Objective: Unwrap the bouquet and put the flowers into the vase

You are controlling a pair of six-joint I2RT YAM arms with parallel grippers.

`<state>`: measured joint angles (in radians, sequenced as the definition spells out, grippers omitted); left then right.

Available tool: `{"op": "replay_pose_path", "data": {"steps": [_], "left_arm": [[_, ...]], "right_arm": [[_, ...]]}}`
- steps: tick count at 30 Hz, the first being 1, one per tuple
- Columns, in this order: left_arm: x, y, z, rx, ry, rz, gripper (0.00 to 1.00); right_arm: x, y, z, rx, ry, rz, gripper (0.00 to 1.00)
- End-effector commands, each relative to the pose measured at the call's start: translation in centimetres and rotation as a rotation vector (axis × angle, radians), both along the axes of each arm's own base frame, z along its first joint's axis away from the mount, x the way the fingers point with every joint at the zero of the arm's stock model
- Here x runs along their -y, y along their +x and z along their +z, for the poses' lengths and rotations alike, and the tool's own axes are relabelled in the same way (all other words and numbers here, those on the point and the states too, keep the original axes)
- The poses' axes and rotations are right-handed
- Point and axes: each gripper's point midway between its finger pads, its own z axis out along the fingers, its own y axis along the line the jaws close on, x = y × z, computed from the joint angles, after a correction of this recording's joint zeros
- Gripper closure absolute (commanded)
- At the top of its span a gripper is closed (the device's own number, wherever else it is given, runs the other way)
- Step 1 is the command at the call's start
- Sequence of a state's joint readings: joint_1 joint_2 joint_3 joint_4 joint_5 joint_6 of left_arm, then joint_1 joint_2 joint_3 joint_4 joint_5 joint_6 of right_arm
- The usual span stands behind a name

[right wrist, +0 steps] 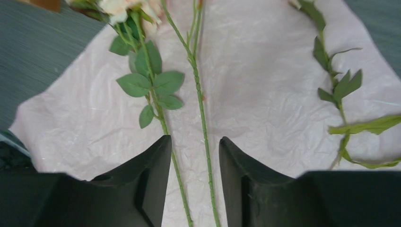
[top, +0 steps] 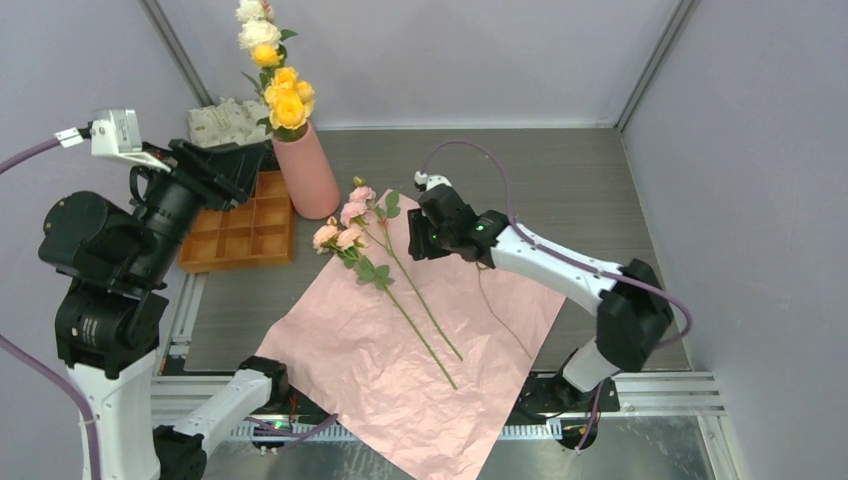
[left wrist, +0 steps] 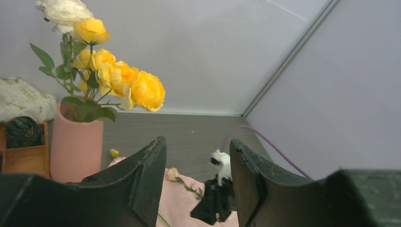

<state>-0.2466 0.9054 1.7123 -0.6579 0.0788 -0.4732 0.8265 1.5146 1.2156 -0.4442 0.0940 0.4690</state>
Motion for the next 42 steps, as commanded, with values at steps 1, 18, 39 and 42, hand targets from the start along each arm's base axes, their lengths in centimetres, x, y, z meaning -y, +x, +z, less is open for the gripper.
{"op": "replay_pose_path", "data": {"steps": [1, 18, 39, 42], "left_arm": [[1.3, -1.4, -2.8, -0.088, -0.026, -0.089, 0.48], [0.7, -2.9, -4.2, -0.103, 0.004, -0.076, 0.47], [4.8, -1.2, -5.5, -0.169, -0.058, -0.281, 0.45], [7.3, -0.8, -6.0, -0.203, -0.106, -0.428, 0.44]], "right_arm": [[-2.6, 0.7, -2.1, -0.093, 0.017, 0.021, 0.57], [-6.2, 2.5, -11.7, -0.256, -0.141, 0.050, 0.57], [-2.4, 3.7, 0.3, -0.002, -0.126, -0.028, 0.99], [-0.8, 2.5, 6.2, 0.071, -0.051, -0.039, 0.99]]}}
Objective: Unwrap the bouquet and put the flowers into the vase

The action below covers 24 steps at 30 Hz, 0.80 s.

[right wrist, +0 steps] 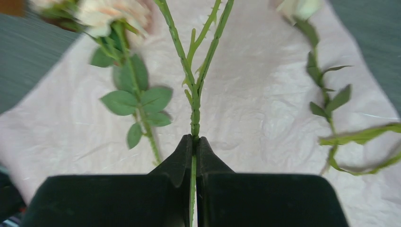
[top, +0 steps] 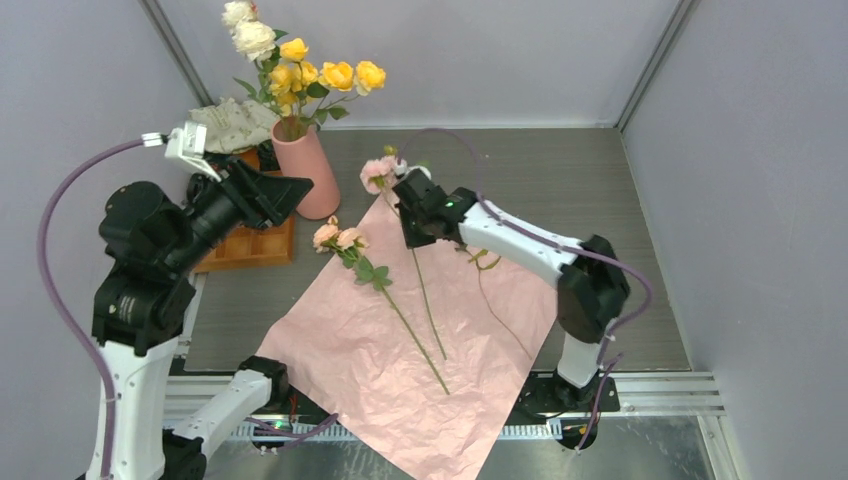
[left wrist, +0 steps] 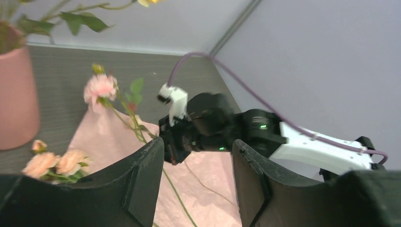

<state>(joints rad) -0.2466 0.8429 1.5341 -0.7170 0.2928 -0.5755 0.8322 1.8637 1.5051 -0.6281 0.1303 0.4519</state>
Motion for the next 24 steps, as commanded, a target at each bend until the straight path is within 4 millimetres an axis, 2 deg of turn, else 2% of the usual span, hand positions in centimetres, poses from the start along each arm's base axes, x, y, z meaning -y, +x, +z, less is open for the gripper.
{"op": "replay_pose_path", "data": {"steps": [1, 4, 6, 9, 13, 19, 24], "left_arm": [[4.4, 0.6, 0.6, -0.014, -0.113, -0.247, 0.43], [6.3, 0.9, 0.7, -0.019, -0.178, -0.377, 0.41], [7.1, 1.2, 0.9, -0.011, -0.210, -0.427, 0.41], [8.0, 1.8, 1.2, 0.022, -0.256, -0.489, 0.38], [10.5, 1.9, 1.5, 0.077, -0.290, -0.598, 0.34], [15.1, -1.0, 3.6, 0.179, -0.338, -0.831, 0.13], [16.8, -1.0, 3.7, 0.212, -0.315, -0.875, 0.11]], "right_arm": [[2.2, -0.9, 14.3, 0.240, 0.190, -0.023, 0.99], [4.2, -2.9, 20.8, 0.339, 0.309, -0.022, 0.99], [5.5, -4.2, 24.1, 0.391, 0.373, -0.019, 0.99], [6.5, -5.9, 27.8, 0.443, 0.467, 0.005, 0.99], [5.5, -8.5, 31.9, 0.470, 0.655, 0.104, 0.99], [3.3, -10.4, 33.6, 0.447, 0.779, 0.223, 0.99], [2.2, -12.1, 35.1, 0.435, 0.855, 0.292, 0.99]]}}
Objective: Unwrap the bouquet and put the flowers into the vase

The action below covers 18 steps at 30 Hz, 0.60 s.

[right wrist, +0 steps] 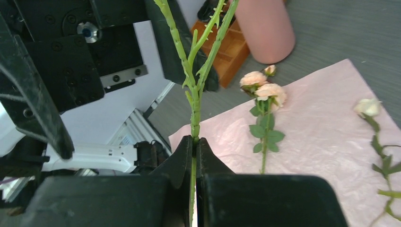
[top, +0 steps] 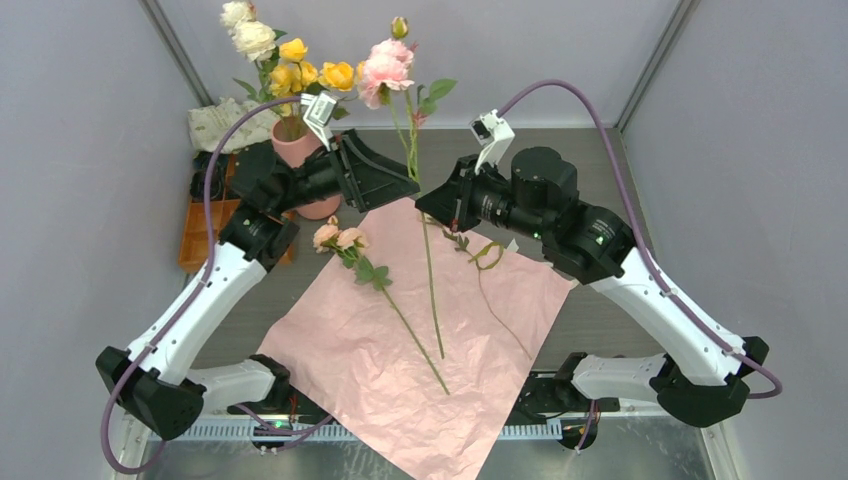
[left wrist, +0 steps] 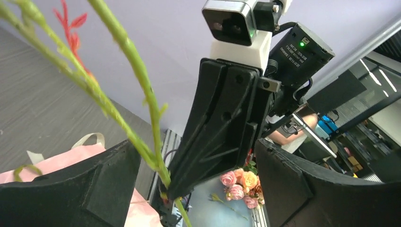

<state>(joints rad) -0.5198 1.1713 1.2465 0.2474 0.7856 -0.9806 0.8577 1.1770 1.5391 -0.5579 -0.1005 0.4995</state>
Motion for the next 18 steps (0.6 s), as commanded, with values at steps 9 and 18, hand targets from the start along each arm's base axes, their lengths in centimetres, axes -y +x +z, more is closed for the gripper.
{"op": "replay_pose_path", "data": {"steps": [9, 18], "left_arm": [[-0.1, -0.4, 5.2, 0.240, -0.044, 0.040, 0.24], [-2.0, -0.8, 7.1, 0.346, 0.034, 0.165, 0.58]], "right_arm": [[-3.1, -5.1, 3.5, 0.031, 0.169, 0.217, 0.99], [-0.9, -5.9, 3.1, 0.055, 0.162, 0.170, 0.99]]}}
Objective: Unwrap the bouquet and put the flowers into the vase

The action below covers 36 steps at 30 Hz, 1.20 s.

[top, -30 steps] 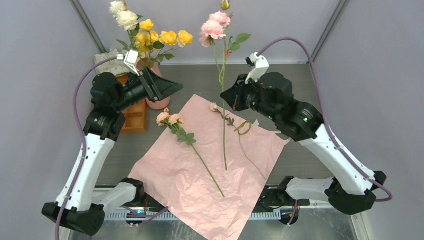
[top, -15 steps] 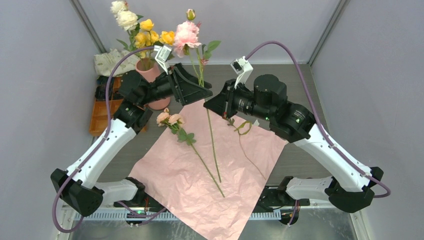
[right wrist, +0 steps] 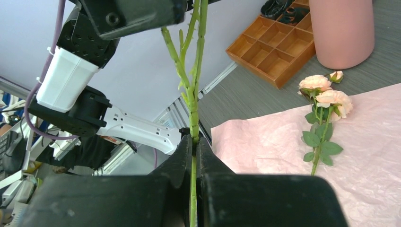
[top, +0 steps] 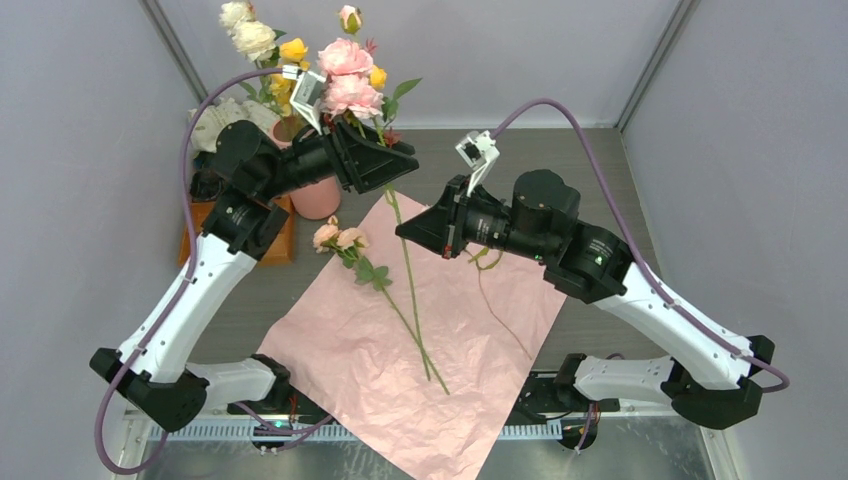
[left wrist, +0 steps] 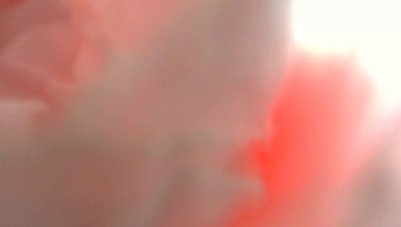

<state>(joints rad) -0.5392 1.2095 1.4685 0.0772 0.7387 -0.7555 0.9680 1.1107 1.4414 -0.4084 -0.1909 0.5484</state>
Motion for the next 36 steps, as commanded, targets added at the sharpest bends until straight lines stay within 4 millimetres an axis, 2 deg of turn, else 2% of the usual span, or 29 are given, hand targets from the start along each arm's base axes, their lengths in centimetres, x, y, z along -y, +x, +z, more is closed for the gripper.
{"op": "replay_pose_path", "data": {"steps": [1, 4, 9, 10, 11, 14, 15, 16, 19, 26, 32, 34, 36], "left_arm": [[-1.9, -1.1, 2.6, 0.138, -0.004, 0.093, 0.62], [-2.3, -1.4, 2.4, 0.139, 0.010, 0.106, 0.76], [-2.6, -1.4, 2.4, 0.157, 0.023, 0.128, 0.92], [-2.8, -1.4, 2.6, 0.166, 0.027, 0.141, 0.93], [-3.0, -1.3, 2.8, 0.174, 0.031, 0.158, 0.94], [-4.1, -1.2, 4.4, 0.239, 0.053, 0.231, 0.95], [-4.5, -0.7, 4.5, 0.248, 0.074, 0.269, 0.95], [-5.1, -0.9, 5.9, 0.283, 0.078, 0.303, 0.95], [-7.3, -0.8, 8.6, 0.357, 0.107, 0.431, 0.95], [-15.1, 1.6, 13.5, 0.426, 0.166, 0.896, 0.95], [-23.1, 4.9, 15.1, 0.424, 0.281, 1.389, 0.95], [-24.5, 5.9, 15.4, 0.441, 0.322, 1.504, 0.95], [-25.0, 6.9, 15.7, 0.472, 0.355, 1.579, 0.96]], "right_arm": [[1.7, -0.6, 1.5, 0.033, 0.039, -0.028, 0.99], [1.9, -0.5, 1.4, 0.036, 0.029, -0.041, 0.99], [1.8, 0.0, 1.0, 0.030, 0.017, -0.059, 0.96], [1.8, 0.1, 1.0, 0.030, 0.016, -0.066, 0.92], [1.9, 0.2, 1.0, 0.031, 0.015, -0.074, 0.81], [2.7, 0.6, 1.1, 0.045, 0.012, -0.118, 0.40], [3.1, 0.9, 1.1, 0.049, 0.010, -0.143, 0.31], [3.8, 1.0, 1.2, 0.055, 0.013, -0.168, 0.23], [5.5, 1.9, 1.0, 0.072, 0.008, -0.263, 0.10], [7.2, 2.6, 0.3, 0.089, -0.026, -0.344, 0.08], [7.0, 3.1, -0.6, 0.083, -0.054, -0.356, 0.08], [6.9, 3.3, -0.9, 0.081, -0.063, -0.362, 0.08], [6.7, 3.4, -1.0, 0.082, -0.066, -0.363, 0.08]]}}
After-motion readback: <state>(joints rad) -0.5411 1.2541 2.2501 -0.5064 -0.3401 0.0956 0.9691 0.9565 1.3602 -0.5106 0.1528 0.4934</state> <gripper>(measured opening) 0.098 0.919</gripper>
